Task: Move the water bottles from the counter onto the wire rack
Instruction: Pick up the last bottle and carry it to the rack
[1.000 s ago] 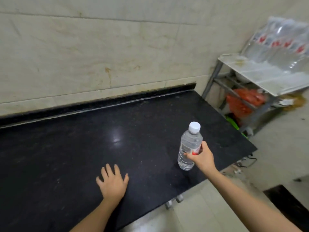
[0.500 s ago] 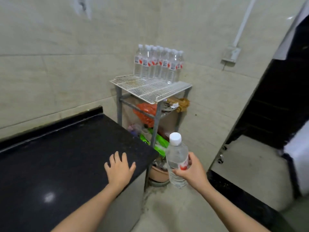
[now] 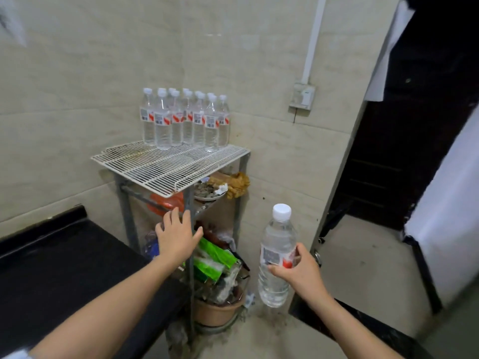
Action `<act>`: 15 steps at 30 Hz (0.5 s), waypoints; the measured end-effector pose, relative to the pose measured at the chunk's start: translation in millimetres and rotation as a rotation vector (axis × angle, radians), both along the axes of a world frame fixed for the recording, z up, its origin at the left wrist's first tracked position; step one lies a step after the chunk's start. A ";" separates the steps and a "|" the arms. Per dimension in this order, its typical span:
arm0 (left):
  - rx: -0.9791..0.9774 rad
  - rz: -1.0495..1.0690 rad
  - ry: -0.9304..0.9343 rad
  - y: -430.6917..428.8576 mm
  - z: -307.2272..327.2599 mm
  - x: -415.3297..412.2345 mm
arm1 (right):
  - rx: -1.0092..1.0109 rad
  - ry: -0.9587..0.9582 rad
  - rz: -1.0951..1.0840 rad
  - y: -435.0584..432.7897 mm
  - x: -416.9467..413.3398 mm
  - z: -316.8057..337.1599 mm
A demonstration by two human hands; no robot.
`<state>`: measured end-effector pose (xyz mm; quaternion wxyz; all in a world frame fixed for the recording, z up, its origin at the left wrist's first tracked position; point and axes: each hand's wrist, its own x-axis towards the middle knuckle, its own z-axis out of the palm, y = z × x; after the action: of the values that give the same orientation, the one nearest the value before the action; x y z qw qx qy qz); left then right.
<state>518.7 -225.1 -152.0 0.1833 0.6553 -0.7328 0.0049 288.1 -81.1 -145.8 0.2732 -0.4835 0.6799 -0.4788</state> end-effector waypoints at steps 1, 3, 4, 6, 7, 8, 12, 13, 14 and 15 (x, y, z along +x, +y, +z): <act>-0.020 -0.018 0.014 -18.0 4.9 -10.5 | -0.003 -0.002 -0.003 -13.9 -9.5 2.4; -0.095 -0.046 0.032 -55.2 16.7 -30.7 | -0.013 -0.005 -0.007 -47.0 -28.2 11.9; -0.126 -0.052 0.037 -74.7 23.7 -39.7 | -0.024 -0.001 -0.009 -66.5 -36.4 19.1; -0.138 -0.045 0.031 -114.5 37.6 -54.9 | -0.051 0.009 -0.012 -108.9 -49.8 36.0; -0.128 -0.033 0.024 -134.0 43.6 -61.0 | -0.065 0.011 -0.010 -130.4 -54.7 44.7; -0.114 -0.017 0.010 -152.0 48.1 -66.5 | -0.080 0.013 -0.009 -151.5 -58.5 52.8; -0.073 0.051 -0.106 -206.6 43.6 -74.2 | -0.151 0.000 -0.001 -230.2 -61.5 77.7; -0.065 0.072 -0.145 -213.9 38.8 -74.3 | -0.170 -0.008 0.019 -248.9 -59.9 82.8; -0.061 0.089 -0.186 -218.4 34.1 -75.4 | -0.185 -0.014 0.039 -268.3 -57.3 88.1; -0.055 0.106 -0.218 -221.1 30.1 -76.9 | -0.200 -0.017 0.057 -288.5 -53.5 94.0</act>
<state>441.9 -446.3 -121.9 0.1198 0.6834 -0.7124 0.1057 234.7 -369.6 -51.8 0.2427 -0.5234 0.6124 -0.5406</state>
